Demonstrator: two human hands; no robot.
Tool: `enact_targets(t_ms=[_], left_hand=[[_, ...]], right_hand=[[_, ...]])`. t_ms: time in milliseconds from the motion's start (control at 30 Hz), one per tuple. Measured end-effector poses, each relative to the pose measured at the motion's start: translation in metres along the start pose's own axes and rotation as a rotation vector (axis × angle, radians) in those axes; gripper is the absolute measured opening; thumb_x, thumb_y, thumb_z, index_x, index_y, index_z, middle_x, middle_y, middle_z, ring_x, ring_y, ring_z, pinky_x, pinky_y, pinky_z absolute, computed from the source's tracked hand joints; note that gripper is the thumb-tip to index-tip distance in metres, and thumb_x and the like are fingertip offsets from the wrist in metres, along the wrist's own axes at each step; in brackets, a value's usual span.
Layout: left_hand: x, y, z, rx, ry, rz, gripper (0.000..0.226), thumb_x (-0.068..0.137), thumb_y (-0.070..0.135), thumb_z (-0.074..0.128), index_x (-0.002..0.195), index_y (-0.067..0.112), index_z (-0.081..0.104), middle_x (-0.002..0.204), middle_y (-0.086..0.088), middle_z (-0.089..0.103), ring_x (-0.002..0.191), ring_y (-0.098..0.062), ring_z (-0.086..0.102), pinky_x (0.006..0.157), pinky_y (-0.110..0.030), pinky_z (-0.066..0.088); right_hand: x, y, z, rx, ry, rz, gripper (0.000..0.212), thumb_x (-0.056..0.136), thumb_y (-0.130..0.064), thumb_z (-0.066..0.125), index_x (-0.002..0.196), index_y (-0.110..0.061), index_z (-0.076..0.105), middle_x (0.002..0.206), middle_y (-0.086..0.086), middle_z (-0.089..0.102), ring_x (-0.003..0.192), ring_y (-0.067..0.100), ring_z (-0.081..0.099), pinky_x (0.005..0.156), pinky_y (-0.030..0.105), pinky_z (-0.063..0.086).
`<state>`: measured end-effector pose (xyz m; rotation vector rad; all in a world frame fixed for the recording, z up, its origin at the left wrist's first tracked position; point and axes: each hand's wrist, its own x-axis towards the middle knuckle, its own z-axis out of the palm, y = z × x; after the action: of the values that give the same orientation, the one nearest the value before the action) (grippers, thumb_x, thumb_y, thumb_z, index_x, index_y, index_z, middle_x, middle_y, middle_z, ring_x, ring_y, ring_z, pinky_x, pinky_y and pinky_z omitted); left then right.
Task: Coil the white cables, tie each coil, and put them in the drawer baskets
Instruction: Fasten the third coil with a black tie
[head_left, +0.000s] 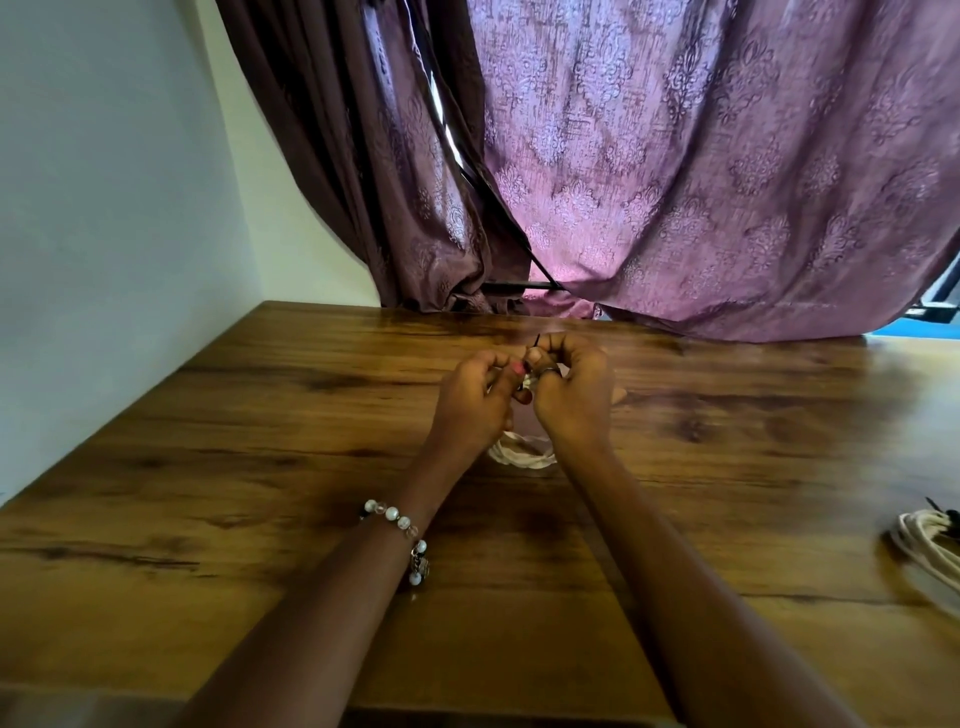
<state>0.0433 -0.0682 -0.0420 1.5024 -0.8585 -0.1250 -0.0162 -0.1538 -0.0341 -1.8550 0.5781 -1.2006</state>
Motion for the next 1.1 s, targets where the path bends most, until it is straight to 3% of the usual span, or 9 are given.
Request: enact_targets(t_ms=[100,200,333,500,600,700,867,967,1100], left_hand=[[-0.001,0.006,0.001,0.02,0.033,-0.019,0.009,0.096,0.017,0.053,0.095,0.014,0.062,0.073,0.002,0.067,0.061,-0.016,0.064,0.056,-0.031,0.051],[-0.001,0.01,0.001,-0.022,0.043,-0.096,0.01,0.096,0.015,0.054,0.091,0.012,0.062,0.067,0.001,0.066,0.06,-0.02,0.062,0.058,-0.035,0.052],[0.003,0.01,0.003,0.047,0.087,-0.124,0.014,0.093,0.011,0.055,0.084,0.016,0.064,0.062,0.005,0.063,0.051,-0.005,0.058,0.055,-0.027,0.047],[0.005,0.009,0.002,0.001,0.112,-0.214,0.016,0.088,0.011,0.054,0.082,0.016,0.068,0.068,-0.003,0.067,0.059,-0.019,0.06,0.058,-0.04,0.049],[0.004,0.014,0.001,-0.055,0.098,-0.252,0.017,0.091,0.005,0.051,0.085,0.007,0.067,0.066,-0.005,0.065,0.05,-0.012,0.055,0.052,-0.028,0.043],[0.003,0.02,0.0,-0.066,0.068,-0.255,0.02,0.093,0.004,0.048,0.082,0.007,0.064,0.07,-0.005,0.065,0.051,-0.01,0.059,0.048,-0.027,0.046],[0.002,0.02,0.0,-0.047,0.054,-0.242,0.023,0.092,0.005,0.047,0.078,0.013,0.063,0.07,-0.001,0.064,0.054,-0.022,0.061,0.065,-0.045,0.056],[0.001,0.022,0.0,-0.035,0.036,-0.238,0.023,0.095,0.006,0.046,0.08,0.015,0.061,0.071,-0.003,0.064,0.051,-0.016,0.059,0.057,-0.038,0.054],[0.0,0.021,-0.002,-0.057,-0.001,-0.25,0.02,0.098,0.01,0.044,0.088,0.014,0.06,0.068,-0.007,0.064,0.048,-0.013,0.056,0.046,-0.027,0.044]], right_hand=[[-0.001,-0.005,-0.001,0.064,-0.01,0.012,0.018,0.069,-0.027,0.052,0.069,-0.042,0.062,0.07,-0.014,0.065,0.081,0.027,0.065,0.08,0.067,0.046],[0.0,-0.004,-0.001,0.115,-0.035,0.01,0.023,0.07,-0.018,0.054,0.068,-0.039,0.063,0.068,-0.01,0.065,0.078,0.031,0.064,0.074,0.059,0.051],[-0.002,-0.006,-0.001,0.082,-0.018,-0.039,0.026,0.071,-0.016,0.056,0.068,-0.041,0.062,0.069,-0.016,0.065,0.077,0.025,0.064,0.085,0.063,0.046],[-0.003,-0.003,0.003,0.086,-0.04,-0.017,0.02,0.072,-0.02,0.058,0.07,-0.04,0.062,0.071,-0.012,0.066,0.082,0.028,0.065,0.084,0.063,0.046],[-0.004,-0.007,-0.001,0.229,-0.06,0.044,0.03,0.082,0.001,0.06,0.071,-0.027,0.062,0.072,0.001,0.065,0.071,0.022,0.063,0.066,0.041,0.055],[-0.006,-0.014,-0.006,0.344,-0.094,0.055,0.028,0.086,0.014,0.052,0.076,-0.01,0.06,0.07,0.006,0.06,0.061,0.011,0.058,0.052,0.022,0.05],[-0.006,-0.014,-0.006,0.39,-0.107,0.065,0.03,0.086,0.015,0.052,0.074,-0.011,0.06,0.068,0.003,0.061,0.066,0.015,0.058,0.061,0.028,0.051],[-0.005,-0.014,-0.007,0.39,-0.108,0.048,0.031,0.085,0.016,0.052,0.074,-0.011,0.061,0.07,0.004,0.061,0.069,0.019,0.058,0.064,0.033,0.051],[-0.006,-0.014,-0.007,0.39,-0.117,0.006,0.034,0.085,0.015,0.054,0.072,-0.015,0.061,0.071,0.005,0.061,0.069,0.02,0.058,0.056,0.025,0.051]])
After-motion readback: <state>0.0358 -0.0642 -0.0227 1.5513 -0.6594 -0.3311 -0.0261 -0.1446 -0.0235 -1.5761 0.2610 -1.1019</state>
